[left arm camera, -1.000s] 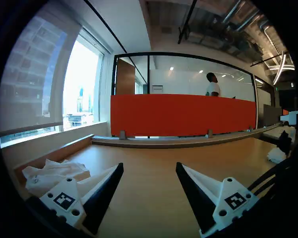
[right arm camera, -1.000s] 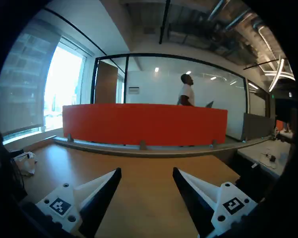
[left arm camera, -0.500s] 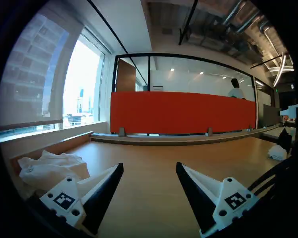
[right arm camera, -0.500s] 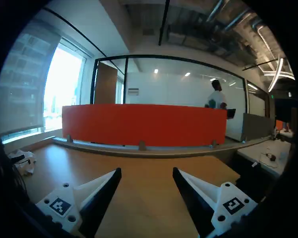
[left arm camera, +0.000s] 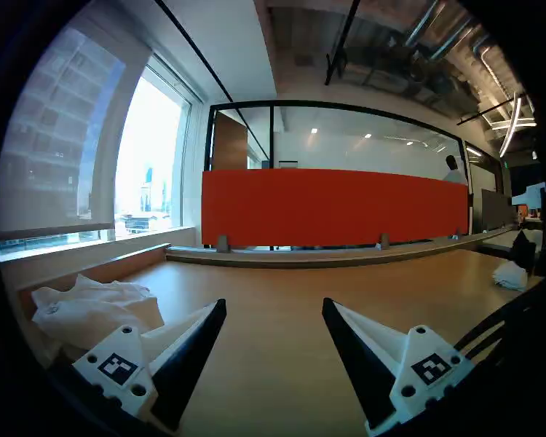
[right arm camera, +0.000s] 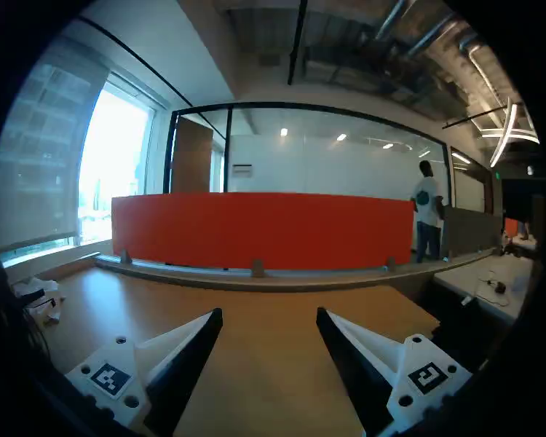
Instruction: Fold towel
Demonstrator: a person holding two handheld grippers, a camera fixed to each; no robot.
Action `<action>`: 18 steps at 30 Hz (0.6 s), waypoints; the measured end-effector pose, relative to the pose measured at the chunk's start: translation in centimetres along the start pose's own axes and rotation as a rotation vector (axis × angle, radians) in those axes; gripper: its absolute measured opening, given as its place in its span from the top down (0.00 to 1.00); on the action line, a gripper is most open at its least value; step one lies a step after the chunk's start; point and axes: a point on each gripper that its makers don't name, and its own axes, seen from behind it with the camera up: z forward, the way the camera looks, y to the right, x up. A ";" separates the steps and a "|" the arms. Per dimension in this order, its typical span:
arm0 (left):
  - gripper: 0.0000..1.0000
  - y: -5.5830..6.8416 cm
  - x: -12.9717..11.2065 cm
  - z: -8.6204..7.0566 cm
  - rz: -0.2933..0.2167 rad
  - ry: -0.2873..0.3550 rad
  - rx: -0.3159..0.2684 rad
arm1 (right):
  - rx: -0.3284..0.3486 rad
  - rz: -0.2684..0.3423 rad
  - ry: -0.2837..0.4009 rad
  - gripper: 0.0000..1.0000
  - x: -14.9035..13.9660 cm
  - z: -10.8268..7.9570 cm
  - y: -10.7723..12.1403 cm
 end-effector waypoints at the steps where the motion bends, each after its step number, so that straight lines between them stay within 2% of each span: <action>1: 0.02 0.0 0.0 0.0 0.001 0.001 0.001 | 0.001 0.001 0.000 0.00 0.0 0.0 0.0; 18: 0.02 0.2 0.1 -0.1 0.010 0.007 0.000 | 0.014 -0.015 0.043 0.00 1.1 0.6 -0.1</action>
